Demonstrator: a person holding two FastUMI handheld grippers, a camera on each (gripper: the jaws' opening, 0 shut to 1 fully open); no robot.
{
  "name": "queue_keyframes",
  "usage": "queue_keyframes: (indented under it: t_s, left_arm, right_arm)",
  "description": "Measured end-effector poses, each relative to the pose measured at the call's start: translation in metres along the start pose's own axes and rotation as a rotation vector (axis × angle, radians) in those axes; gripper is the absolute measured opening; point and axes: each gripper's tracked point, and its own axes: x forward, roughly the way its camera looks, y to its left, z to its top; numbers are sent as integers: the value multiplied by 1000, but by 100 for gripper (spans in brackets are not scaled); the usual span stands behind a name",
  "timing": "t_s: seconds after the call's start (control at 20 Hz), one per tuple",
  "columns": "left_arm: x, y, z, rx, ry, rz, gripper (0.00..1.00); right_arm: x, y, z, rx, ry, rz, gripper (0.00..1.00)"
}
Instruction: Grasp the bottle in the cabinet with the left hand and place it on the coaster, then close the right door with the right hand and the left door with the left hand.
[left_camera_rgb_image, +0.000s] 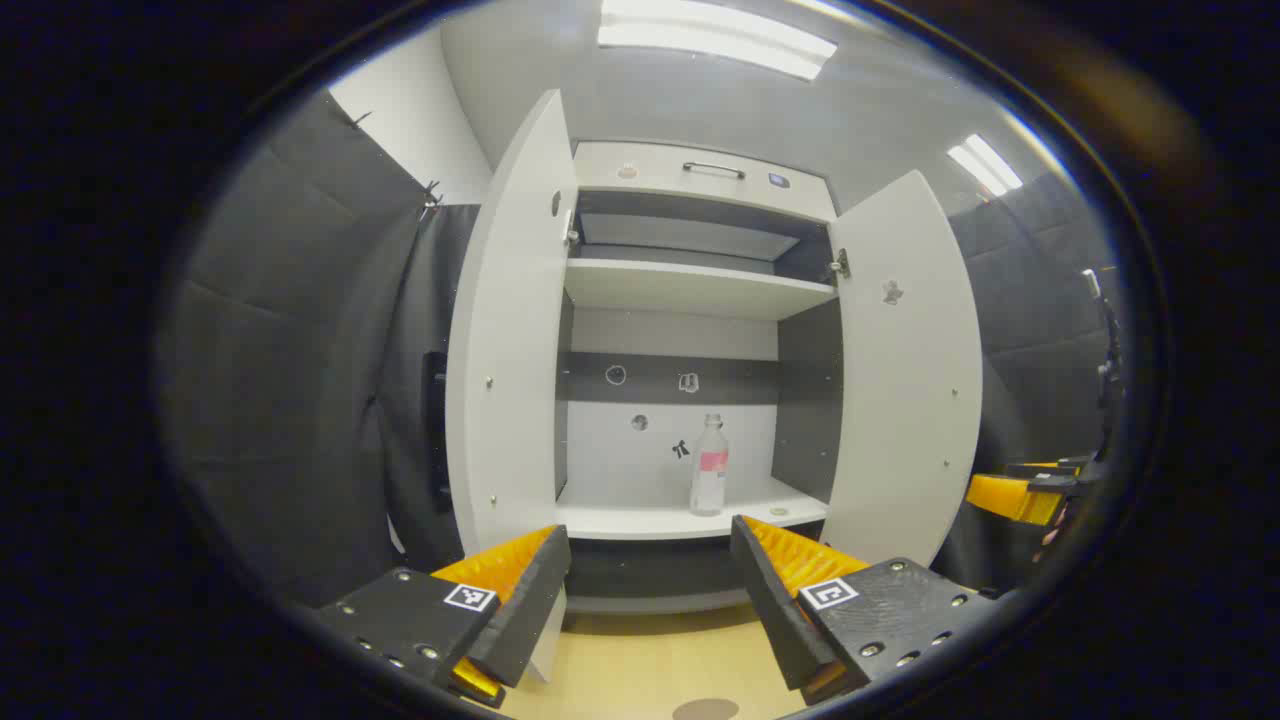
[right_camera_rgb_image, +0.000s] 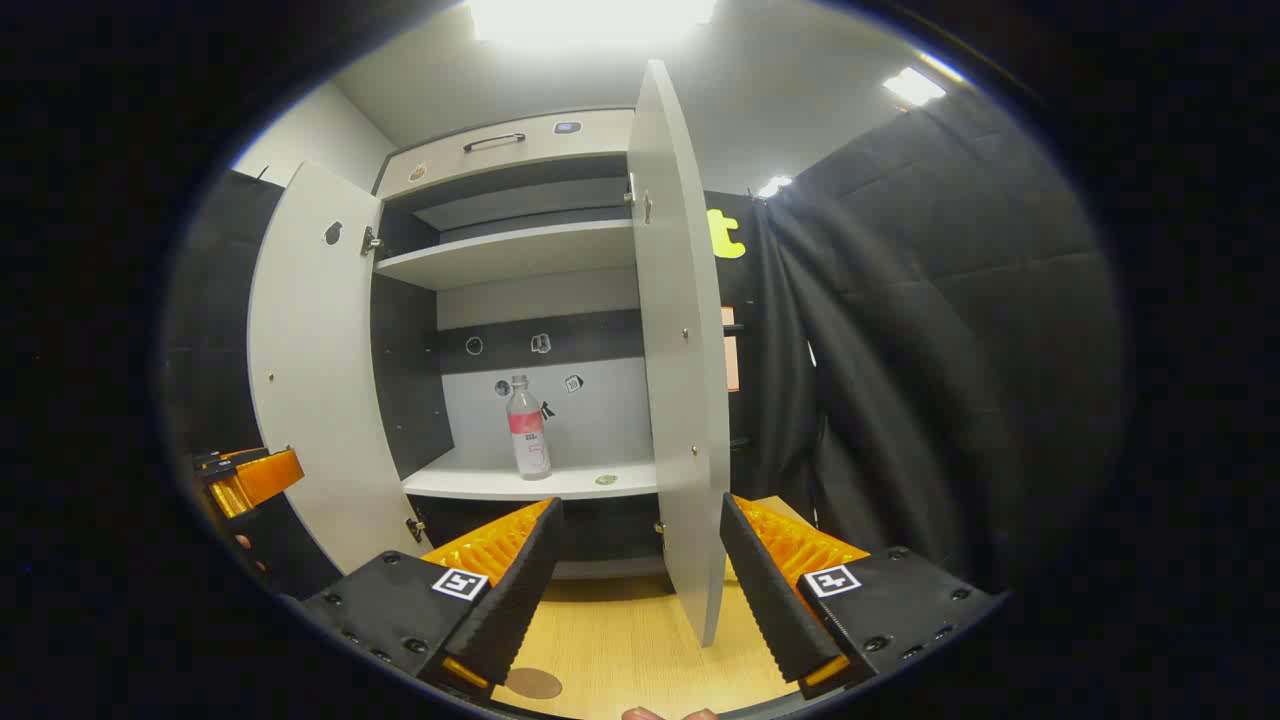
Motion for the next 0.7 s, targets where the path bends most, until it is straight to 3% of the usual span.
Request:
queue_keyframes:
  t_s: [0.05,0.6,0.65,0.7]
  left_arm:
    - [-1,2,-2,-2,-1,4,94]
    - [11,10,-12,-14,8,-7,94]
    - [12,11,-12,-13,8,-10,94]
    - [15,11,-11,-12,6,-14,94]
  right_arm:
    - [0,1,1,1,-2,1,97]
    - [0,-1,-1,-3,8,-26,97]
    - [1,-1,0,-5,8,-32,92]
    - [1,-2,0,-9,9,-37,97]
